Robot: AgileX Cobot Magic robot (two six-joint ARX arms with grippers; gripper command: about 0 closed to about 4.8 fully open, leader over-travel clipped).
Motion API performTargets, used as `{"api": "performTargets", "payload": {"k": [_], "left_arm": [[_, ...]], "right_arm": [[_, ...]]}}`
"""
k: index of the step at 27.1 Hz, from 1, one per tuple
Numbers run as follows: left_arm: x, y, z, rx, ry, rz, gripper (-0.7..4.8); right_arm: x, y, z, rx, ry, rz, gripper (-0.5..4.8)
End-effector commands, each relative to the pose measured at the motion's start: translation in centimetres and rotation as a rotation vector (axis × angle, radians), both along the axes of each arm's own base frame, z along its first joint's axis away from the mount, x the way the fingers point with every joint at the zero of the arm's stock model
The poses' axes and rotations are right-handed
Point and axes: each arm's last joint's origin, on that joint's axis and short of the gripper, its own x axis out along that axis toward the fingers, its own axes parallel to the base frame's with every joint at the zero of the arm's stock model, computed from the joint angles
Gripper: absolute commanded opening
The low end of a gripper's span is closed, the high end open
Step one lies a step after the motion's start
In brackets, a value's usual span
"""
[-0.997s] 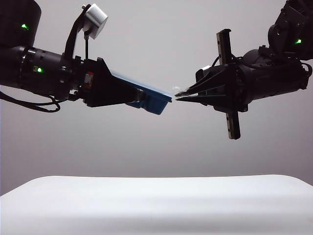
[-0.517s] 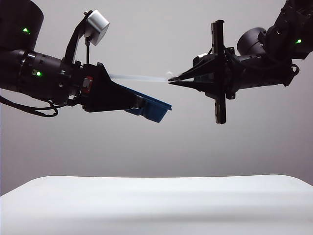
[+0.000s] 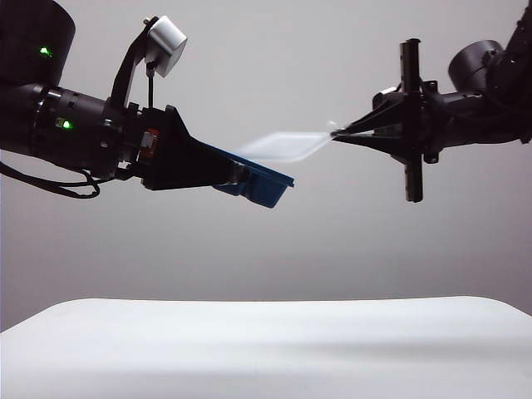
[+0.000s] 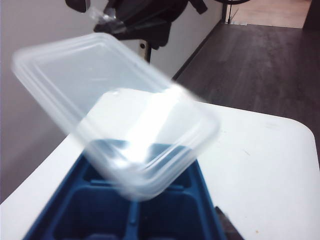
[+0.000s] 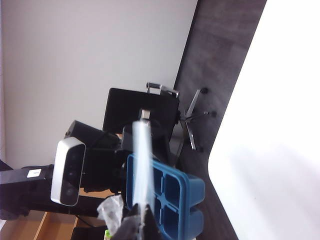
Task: Pick up the ice cube tray, remove its lid, and then place both the tray and the lid back on the table.
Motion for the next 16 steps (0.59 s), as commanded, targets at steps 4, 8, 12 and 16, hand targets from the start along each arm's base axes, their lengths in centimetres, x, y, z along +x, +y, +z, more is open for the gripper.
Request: {"api": "performTargets", "payload": {"k": [4,8,12,16], "left_arm": [[0.0,0.0,0.2,-0.008,-0.003,-0.004,2.41],[-0.1,0.1,-0.3,0.029,0.023,0.003,2.41],[0.1,0.4,-0.5,0.072,0.006,0.047,2.42],[0.5,1.3,-0.5,0.066,0.008,0.066,2.42]], "right_arm": [[0.4,-2.6,0.4,0.006,-0.027,-0.063,-0.02],[0.5,-3.2,0.3,0.004,-0.019,-0.08,-0.02],[0.3,-3.2,0.0,-0.008,-0.032,-0.082,-0.02],[-0.2,-3.7,-1.3,-0.082,-0.043,-0.122,-0.02]]}}
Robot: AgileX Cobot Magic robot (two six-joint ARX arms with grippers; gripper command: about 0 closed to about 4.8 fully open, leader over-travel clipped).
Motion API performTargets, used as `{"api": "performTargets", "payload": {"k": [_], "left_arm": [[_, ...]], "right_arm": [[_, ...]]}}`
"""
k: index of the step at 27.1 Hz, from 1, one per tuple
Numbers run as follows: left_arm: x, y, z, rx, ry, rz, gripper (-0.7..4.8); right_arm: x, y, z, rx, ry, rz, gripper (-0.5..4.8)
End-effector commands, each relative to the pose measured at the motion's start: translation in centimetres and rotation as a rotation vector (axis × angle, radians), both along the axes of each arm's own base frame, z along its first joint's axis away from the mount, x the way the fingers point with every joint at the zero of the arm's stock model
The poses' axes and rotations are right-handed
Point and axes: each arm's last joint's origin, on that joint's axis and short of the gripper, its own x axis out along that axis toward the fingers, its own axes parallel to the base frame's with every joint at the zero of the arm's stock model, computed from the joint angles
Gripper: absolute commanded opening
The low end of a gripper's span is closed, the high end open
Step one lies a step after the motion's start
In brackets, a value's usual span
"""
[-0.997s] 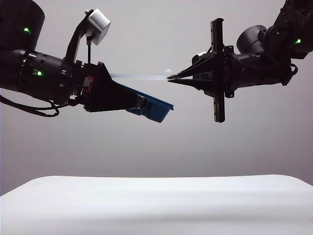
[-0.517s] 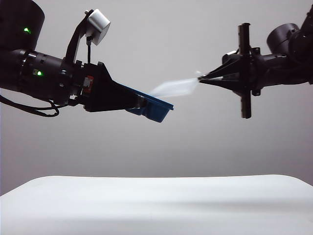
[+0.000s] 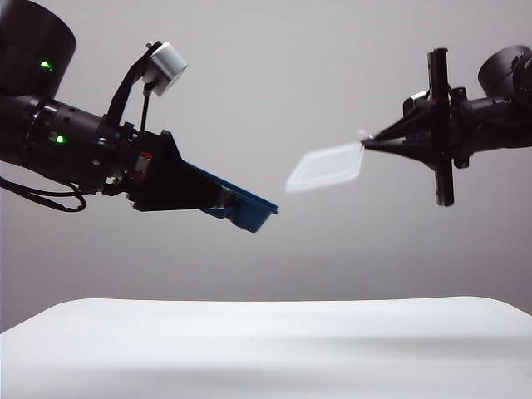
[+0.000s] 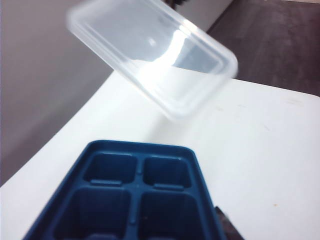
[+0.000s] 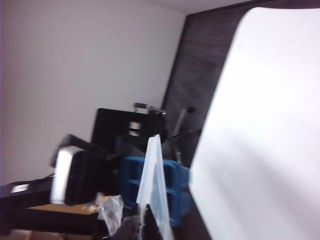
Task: Pick up the ice cube tray, remove its lid, and then place both the tray and the lid back on the table.
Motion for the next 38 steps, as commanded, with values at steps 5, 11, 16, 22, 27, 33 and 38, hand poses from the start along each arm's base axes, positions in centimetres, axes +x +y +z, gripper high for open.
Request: {"api": "performTargets", "payload": {"k": [5,11,16,22,27,33,38], "left_arm": [[0.9,2.4,0.1,-0.045,-0.03,-0.085,2.42],[2.3,4.3,-2.6,-0.1,0.034,-0.134,2.42],[3.0,5.0,-5.8,-0.146,0.132,-0.158,2.42],[3.3,5.0,-6.5,-0.126,0.11,-0.124,2.43],[3.3,5.0,-6.5,-0.116,0.094,-0.118,2.46],[3.3,5.0,-6.5,-0.125,0.113,-0.118,2.51],[3.3,5.0,-6.6,-0.122,0.115,-0.107,4.79]], "right_arm": [[-0.7,-1.7,-3.1,-0.108,0.015,-0.041,-0.02],[-0.2,-1.9,-7.2,-0.116,0.09,-0.032,-0.02],[-0.1,-2.0,-10.0,-0.174,0.157,-0.056,-0.02],[0.1,-2.4,-10.7,-0.405,0.153,-0.172,-0.02],[0.3,-2.6,-11.0,-0.524,0.158,-0.238,2.2],[0.3,-2.6,-10.3,-0.529,0.138,-0.248,2.65],[0.3,-2.7,-7.3,-0.519,0.048,-0.274,2.65]]}}
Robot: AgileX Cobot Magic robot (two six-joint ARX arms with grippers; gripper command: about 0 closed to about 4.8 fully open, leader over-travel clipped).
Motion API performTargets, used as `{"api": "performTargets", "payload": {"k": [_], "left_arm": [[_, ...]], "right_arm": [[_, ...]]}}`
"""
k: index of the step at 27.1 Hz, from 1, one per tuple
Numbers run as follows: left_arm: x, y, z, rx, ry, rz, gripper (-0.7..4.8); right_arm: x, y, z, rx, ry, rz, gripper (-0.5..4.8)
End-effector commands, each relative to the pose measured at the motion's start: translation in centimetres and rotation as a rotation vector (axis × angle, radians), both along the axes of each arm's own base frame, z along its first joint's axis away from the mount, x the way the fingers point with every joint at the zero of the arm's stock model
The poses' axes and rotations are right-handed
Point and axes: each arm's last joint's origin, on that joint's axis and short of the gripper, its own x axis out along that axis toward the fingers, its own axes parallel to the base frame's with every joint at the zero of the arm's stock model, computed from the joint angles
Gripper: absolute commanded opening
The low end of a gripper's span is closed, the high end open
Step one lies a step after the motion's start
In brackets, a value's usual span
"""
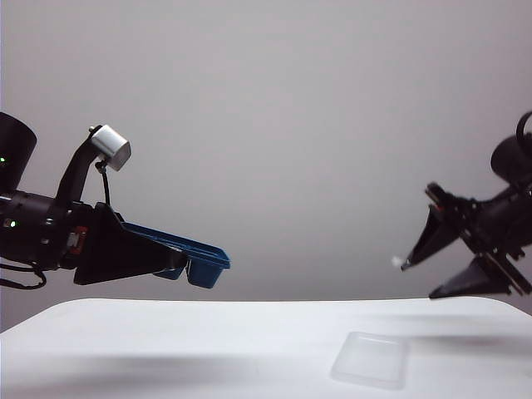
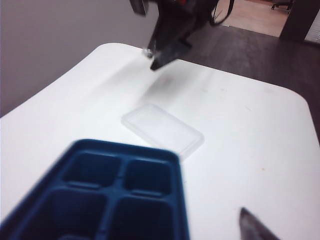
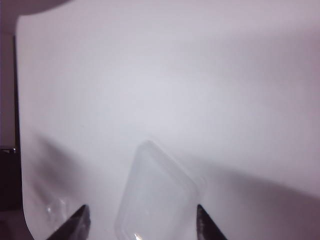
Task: Pick up the ice cube tray, remove its lid, and then place both the tray and the lid back on the table.
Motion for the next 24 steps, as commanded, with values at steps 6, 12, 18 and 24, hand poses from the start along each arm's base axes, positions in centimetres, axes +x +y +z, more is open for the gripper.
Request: {"api": "performTargets", "payload": {"k": [6,12,18,24], "left_arm": [[0.1,0.0,0.0,0.009,0.013,0.03,4.79],[0.4,0.1,3.4,-0.068,-0.001,0.128,4.79],[-1.6,0.6,9.8,-0.129,0.039,0.271,4.79],[-4.9,2.1,13.3,0.018,0.008,0.607,4.79]], "right_arm": [[0.0,0.0,2.5,0.032,-0.082,0.017,2.65],[-0.9,0.1,5.1,0.034,-0.125,0.04,2.65],[-4.3,0.3,11.7,-0.061,-0.251,0.077,0.31],[-7.8,0.2,17.8,-0.255,-0.428,-0.055,0.06]]}}
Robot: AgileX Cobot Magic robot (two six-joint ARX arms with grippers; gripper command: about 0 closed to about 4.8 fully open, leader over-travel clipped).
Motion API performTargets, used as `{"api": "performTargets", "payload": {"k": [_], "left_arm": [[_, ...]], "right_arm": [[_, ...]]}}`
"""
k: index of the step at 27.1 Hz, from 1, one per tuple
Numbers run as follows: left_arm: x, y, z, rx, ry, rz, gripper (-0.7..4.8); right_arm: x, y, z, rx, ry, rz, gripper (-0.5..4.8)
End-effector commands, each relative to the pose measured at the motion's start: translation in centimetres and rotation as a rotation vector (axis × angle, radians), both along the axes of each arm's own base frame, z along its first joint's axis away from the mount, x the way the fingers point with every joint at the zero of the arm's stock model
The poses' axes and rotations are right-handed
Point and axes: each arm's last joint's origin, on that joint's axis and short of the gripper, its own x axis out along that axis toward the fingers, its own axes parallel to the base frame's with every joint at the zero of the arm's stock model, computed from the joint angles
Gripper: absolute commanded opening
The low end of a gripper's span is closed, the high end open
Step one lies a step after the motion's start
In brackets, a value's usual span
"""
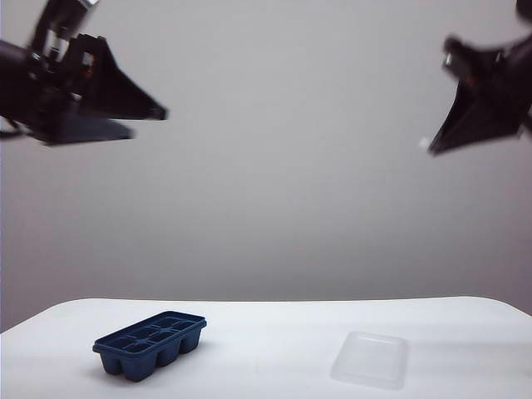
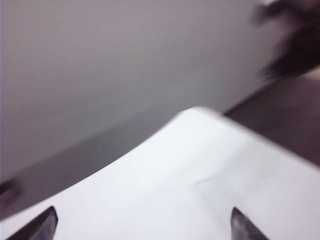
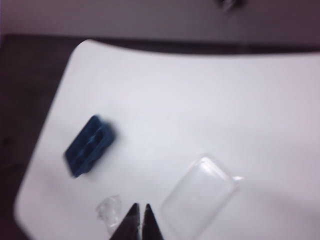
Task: Pick up the ice cube tray, remove its lid, and then place both the tray and the lid back on the table.
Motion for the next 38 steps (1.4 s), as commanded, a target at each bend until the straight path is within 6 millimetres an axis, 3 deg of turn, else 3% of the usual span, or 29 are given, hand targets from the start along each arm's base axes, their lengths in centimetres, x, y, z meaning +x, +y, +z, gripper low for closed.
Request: {"api": "performTargets", "payload": {"k": [1,6,11,12,16,18,20,30,38], "left_arm": [[-2.3,1.0,1.5,0.07,0.058,0.196,4.79],[-8.2,2.7,5.3,0.138,-0.058,0.426,4.79],[-13.8,4.3,8.2,0.129,-0.298,0.655,4.79],[-14.8,4.5,8.2,0.125,-0.306,0.661,4.79],[-16.1,4.8,6.8,0.154,-0.261,0.686,4.79],[-16.4,5.0,4.8,0.12,-0.234,0.727,4.79],[-16.8,5.1,3.6,0.032,-0.241,0.731,4.79],[-17.2,5.1,1.2,-0.053,-0.203,0.735,4.79],[-16.5,4.8,-0.6,-0.037,-0.179,0.661,4.3]], "right_arm": [[-2.0,-0.4,3.7,-0.09,-0.138,-0.122,0.07],[-7.1,-1.0,10.2,-0.178,-0.453,-0.323,0.07],[-11.7,-1.2,14.7,-0.144,-0.733,-0.418,0.07],[-12.5,-1.2,14.8,-0.141,-0.76,-0.422,0.08],[-14.2,-1.2,11.0,-0.11,-0.793,-0.435,-0.02],[-16.1,-1.2,6.4,-0.049,-0.794,-0.467,-0.01],[-17.5,-1.2,3.8,-0.035,-0.847,-0.472,-0.01],[-20.8,-1.3,0.0,-0.018,-0.935,-0.54,-0.01],[-22.9,-1.5,-4.4,-0.02,-0.933,-0.626,-0.01]]}}
